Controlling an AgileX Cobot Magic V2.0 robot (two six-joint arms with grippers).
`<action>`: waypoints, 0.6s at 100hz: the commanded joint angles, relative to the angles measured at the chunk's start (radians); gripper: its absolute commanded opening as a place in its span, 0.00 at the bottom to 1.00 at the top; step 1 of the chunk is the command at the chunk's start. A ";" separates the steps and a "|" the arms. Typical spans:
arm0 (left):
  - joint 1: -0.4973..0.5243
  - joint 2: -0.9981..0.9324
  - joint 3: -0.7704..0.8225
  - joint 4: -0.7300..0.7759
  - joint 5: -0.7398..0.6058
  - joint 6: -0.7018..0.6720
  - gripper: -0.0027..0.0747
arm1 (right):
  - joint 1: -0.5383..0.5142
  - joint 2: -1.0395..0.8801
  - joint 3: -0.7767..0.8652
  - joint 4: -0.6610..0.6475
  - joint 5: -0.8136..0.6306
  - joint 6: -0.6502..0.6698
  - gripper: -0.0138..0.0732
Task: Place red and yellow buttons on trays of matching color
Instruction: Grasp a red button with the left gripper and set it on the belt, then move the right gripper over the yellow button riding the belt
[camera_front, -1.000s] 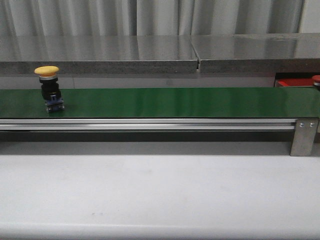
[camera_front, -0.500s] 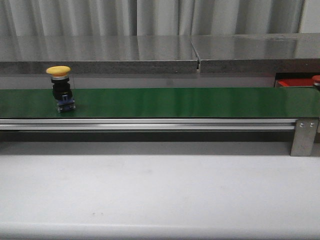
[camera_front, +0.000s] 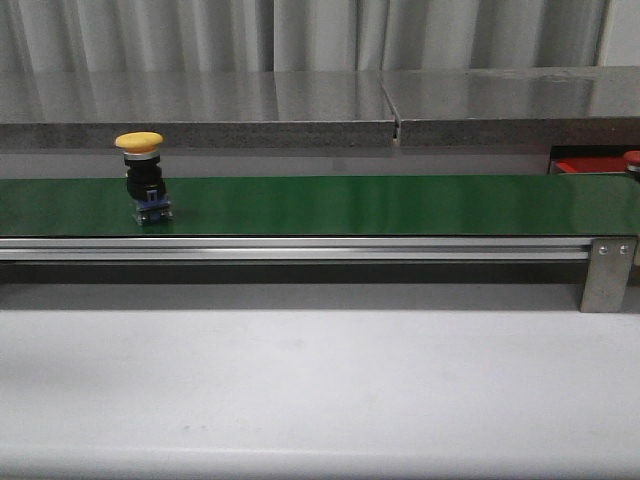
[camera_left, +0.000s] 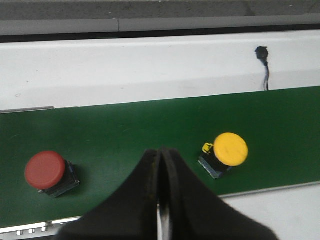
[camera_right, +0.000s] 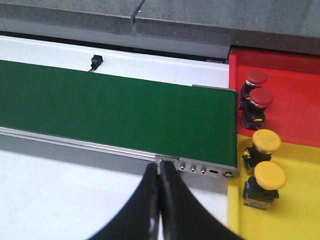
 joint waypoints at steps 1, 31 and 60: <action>-0.026 -0.085 0.013 -0.012 -0.072 -0.002 0.01 | 0.003 -0.004 -0.025 0.016 -0.060 -0.003 0.02; -0.030 -0.324 0.217 -0.020 -0.150 -0.002 0.01 | 0.003 -0.004 -0.025 0.017 -0.059 -0.003 0.02; -0.030 -0.613 0.470 -0.023 -0.194 -0.002 0.01 | 0.003 0.001 -0.028 0.021 -0.057 -0.003 0.02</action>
